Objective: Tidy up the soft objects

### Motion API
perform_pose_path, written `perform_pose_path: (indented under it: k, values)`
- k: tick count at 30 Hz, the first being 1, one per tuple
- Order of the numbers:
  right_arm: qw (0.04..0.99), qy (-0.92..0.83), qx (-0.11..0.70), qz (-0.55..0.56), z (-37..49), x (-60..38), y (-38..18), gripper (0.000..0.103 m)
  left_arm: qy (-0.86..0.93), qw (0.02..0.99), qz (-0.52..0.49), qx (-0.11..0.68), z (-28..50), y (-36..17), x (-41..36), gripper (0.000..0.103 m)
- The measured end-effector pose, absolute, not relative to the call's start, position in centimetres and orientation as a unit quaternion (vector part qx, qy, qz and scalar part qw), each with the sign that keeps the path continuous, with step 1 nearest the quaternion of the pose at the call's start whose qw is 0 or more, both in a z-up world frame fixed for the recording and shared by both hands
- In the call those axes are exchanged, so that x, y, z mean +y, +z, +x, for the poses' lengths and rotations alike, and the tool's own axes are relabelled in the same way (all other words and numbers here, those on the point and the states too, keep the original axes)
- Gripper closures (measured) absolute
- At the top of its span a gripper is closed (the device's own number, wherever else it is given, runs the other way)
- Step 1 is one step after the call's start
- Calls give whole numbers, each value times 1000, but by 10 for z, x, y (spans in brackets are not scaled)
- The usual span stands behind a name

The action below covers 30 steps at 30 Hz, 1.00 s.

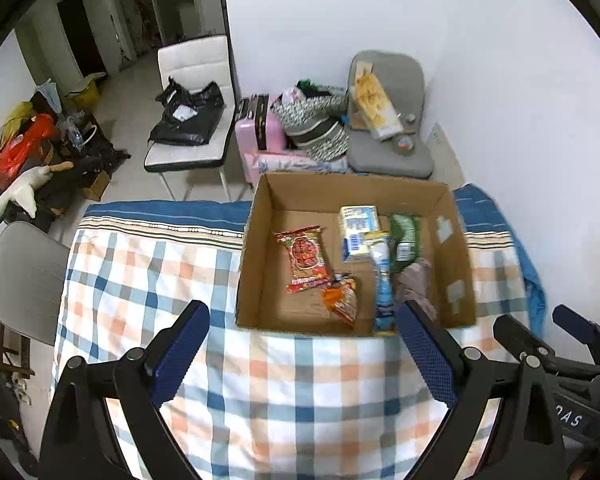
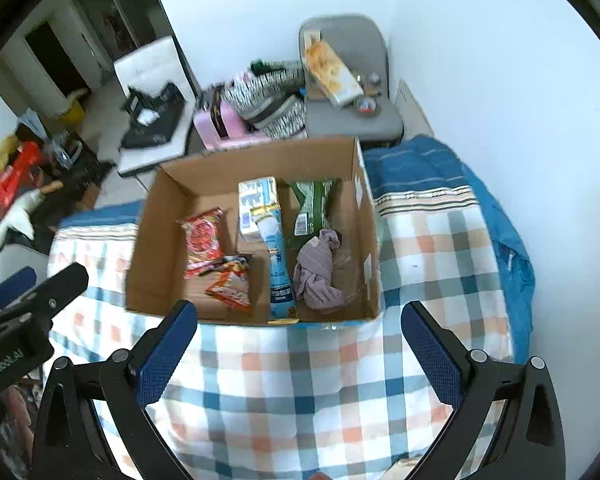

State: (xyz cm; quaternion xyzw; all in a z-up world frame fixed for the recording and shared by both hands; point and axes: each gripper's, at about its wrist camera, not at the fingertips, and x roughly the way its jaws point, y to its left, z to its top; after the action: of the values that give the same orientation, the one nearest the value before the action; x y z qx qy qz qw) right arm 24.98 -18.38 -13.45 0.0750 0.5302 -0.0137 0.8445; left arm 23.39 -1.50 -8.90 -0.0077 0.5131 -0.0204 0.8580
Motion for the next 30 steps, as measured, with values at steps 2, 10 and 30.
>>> perform_pose_path:
  k: [2,10,30]
  values:
    - [855,-16,513,69,231,-185,-115,0,-17,865,-7,502,216,-73,-15,7]
    - [884,-21,462,65,160,-188,-51,0,-16,881,-2,472,159,-25,-19,7]
    - [910,-6,412,50,102,-185,22,0,-7,901,-5,433,101,22,-10,7]
